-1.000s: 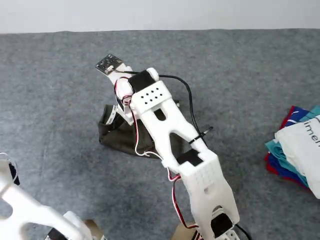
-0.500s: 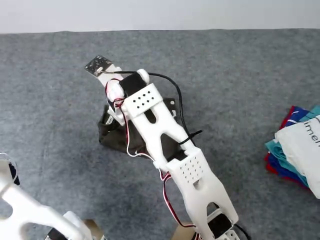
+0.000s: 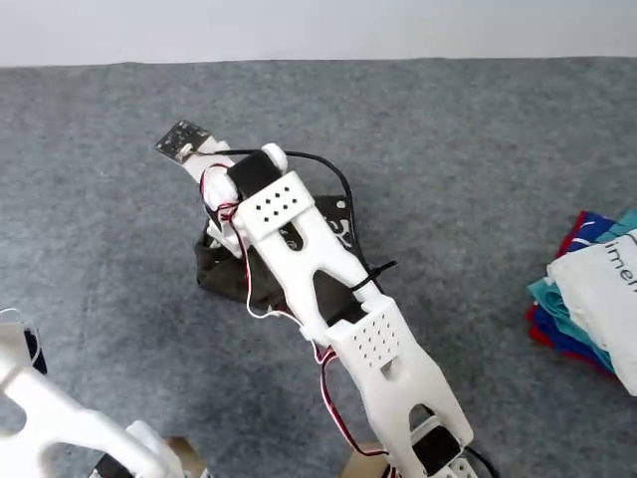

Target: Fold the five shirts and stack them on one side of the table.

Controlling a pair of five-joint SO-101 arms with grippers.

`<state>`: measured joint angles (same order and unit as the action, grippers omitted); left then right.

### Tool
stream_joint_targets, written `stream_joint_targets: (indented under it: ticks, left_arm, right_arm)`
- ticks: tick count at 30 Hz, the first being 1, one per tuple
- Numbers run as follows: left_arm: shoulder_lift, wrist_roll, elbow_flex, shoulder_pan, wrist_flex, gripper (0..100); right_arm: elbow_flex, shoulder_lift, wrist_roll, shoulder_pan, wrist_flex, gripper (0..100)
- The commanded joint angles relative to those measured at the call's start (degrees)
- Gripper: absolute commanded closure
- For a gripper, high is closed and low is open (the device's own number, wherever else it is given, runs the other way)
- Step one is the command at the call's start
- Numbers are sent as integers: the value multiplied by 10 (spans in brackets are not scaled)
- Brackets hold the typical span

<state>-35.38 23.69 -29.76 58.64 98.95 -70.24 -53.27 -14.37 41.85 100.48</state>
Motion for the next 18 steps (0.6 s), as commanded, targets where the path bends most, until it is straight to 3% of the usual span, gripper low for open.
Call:
stream_joint_targets:
  ticks: [1, 8, 13, 18]
  left_arm:
    - [-14, 6, 1, -4, 11, 995]
    - [-15, 6, 2, -4, 10, 995]
    - [-15, 6, 2, -4, 10, 995]
    - [-15, 6, 2, -4, 10, 995]
  right_arm:
    - [-33, 36, -8, 11, 22, 755]
    - [-32, 95, -11, 22, 22, 749]
    - [-2, 116, -11, -18, 24, 757]
    - [85, 115, -45, -66, 24, 909]
